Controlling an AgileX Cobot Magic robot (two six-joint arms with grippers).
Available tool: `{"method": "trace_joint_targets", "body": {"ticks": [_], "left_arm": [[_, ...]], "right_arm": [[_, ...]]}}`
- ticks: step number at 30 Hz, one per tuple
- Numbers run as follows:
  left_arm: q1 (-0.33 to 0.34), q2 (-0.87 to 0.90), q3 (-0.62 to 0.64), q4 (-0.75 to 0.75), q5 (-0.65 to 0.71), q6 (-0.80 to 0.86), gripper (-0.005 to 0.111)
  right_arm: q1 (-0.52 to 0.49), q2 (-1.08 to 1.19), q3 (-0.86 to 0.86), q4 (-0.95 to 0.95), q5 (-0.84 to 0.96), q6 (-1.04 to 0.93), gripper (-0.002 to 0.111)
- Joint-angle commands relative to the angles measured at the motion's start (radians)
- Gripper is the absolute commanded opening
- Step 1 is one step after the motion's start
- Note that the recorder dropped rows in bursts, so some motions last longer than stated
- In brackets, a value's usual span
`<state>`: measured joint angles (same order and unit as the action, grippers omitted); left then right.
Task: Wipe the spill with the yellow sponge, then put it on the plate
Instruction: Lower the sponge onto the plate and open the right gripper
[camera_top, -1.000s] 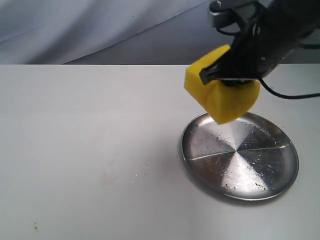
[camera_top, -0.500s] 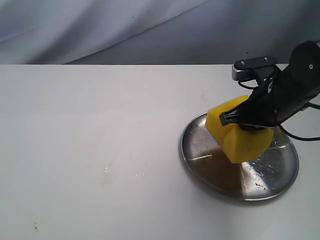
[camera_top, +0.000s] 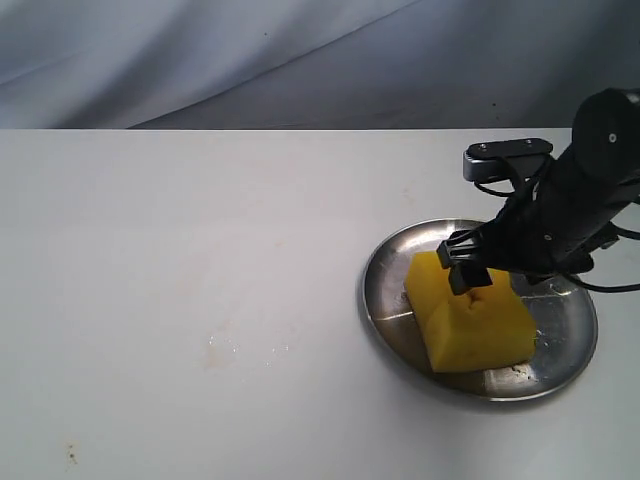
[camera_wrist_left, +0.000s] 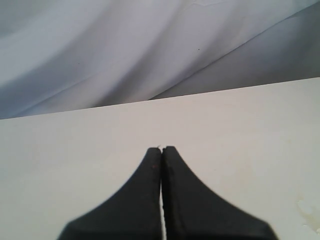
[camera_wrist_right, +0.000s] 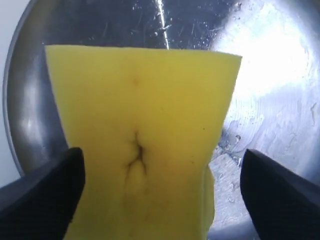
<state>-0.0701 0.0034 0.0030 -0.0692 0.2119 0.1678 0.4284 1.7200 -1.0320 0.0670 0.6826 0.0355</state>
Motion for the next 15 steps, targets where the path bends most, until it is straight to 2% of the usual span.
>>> {"method": "trace_joint_targets", "body": {"ticks": [1, 3, 6, 10, 15], "left_arm": [[0.001, -0.003, -0.003, 0.0, -0.006, -0.008, 0.0], [0.001, -0.003, -0.003, 0.0, -0.006, -0.008, 0.0], [0.001, -0.003, -0.003, 0.0, -0.006, -0.008, 0.0], [0.001, -0.003, -0.003, 0.0, -0.006, -0.008, 0.0], [0.001, -0.003, -0.003, 0.0, -0.006, -0.008, 0.0]], "right_arm": [[-0.008, -0.101, 0.0, -0.019, 0.023, 0.017, 0.077], [-0.008, -0.171, 0.0, -0.03, 0.026, 0.032, 0.075], [-0.008, -0.314, 0.02, -0.03, 0.008, 0.072, 0.064], [-0.008, -0.526, 0.122, -0.035, -0.131, 0.105, 0.038], [-0.008, -0.74, 0.252, -0.036, -0.251, 0.158, 0.016]]}}
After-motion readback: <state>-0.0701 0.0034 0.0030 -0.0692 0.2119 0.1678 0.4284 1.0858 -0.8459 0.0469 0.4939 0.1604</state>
